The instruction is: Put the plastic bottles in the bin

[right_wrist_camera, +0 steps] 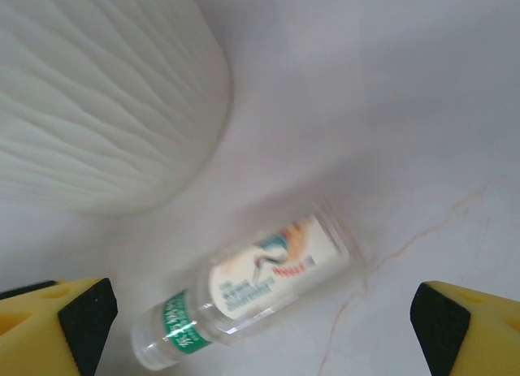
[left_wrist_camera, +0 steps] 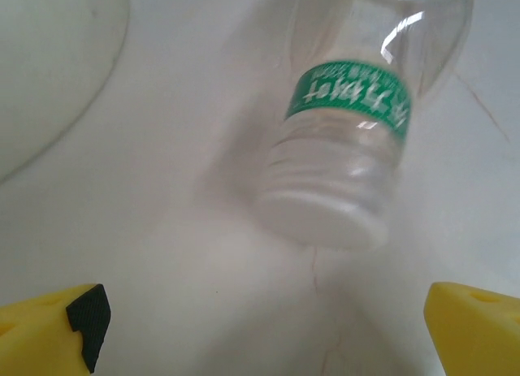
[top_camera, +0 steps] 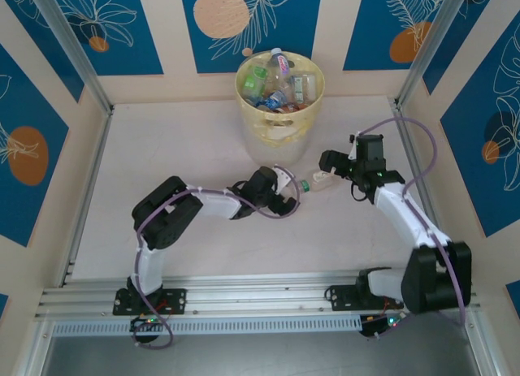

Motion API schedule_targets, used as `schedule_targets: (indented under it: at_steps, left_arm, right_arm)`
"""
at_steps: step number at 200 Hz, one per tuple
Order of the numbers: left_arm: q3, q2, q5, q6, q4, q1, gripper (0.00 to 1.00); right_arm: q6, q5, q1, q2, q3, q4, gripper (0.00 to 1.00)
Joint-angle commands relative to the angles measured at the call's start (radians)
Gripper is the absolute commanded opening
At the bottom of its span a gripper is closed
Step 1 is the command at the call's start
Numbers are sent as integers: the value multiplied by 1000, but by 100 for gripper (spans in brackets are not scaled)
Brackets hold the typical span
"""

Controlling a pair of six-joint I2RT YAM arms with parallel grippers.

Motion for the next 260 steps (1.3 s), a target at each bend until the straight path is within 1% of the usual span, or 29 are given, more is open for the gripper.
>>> schedule_targets:
  at_steps: [1,21,37,50,66,97,119,132,139,157,174,185,195,214,235,252,260]
  left_arm:
    - [-31,-53,-44,-43,41,-2,100]
    - [-31,-53,-79,-66,16,0,100]
    - [-36,-54,-103,-85,17,3,100]
    - [-35,-53,-118,-88,13,4,100]
    - [-36,-50,-137,-96,8,13,100]
    - [-36,-36,-149,-143,-10,44,100]
    - [-40,-33,-146,-170,-12,64,100]
    - [-46,-33,-140,-185,-13,74,100]
    - [-50,-34,-133,-189,-10,78,100]
    - [-71,-40,-115,-191,26,80,100]
    - [-84,-46,-107,-190,44,81,100]
    - [-86,-51,-107,-186,40,80,100]
    - [-88,-52,-111,-184,38,81,100]
    - [-95,-58,-115,-180,37,81,100]
    - [-110,-82,-121,-180,39,81,100]
    - [-134,-112,-135,-174,47,81,100]
    - [-146,-127,-144,-169,49,81,100]
  right_arm:
    - [-73,-102,27,112,61,-54,96]
    - [-110,-43,52,197,83,-51,97]
    - [-113,-38,53,260,110,-88,97]
    - [-107,-64,59,287,123,-131,97]
    - [-90,-105,73,286,113,-163,96]
    - [-28,-233,106,267,96,-227,96]
    - [3,-243,142,253,94,-255,96]
    - [6,-210,171,252,98,-273,96]
    - [17,-155,185,253,100,-278,96]
    - [107,26,203,271,111,-297,96]
    - [160,134,202,288,126,-275,96]
    - [171,162,202,301,131,-229,96]
    - [173,163,198,331,146,-186,96]
    - [180,178,196,427,226,-160,97]
    - [203,227,196,533,312,-149,96]
    - [222,278,196,599,365,-160,93]
    - [222,293,196,616,376,-157,89]
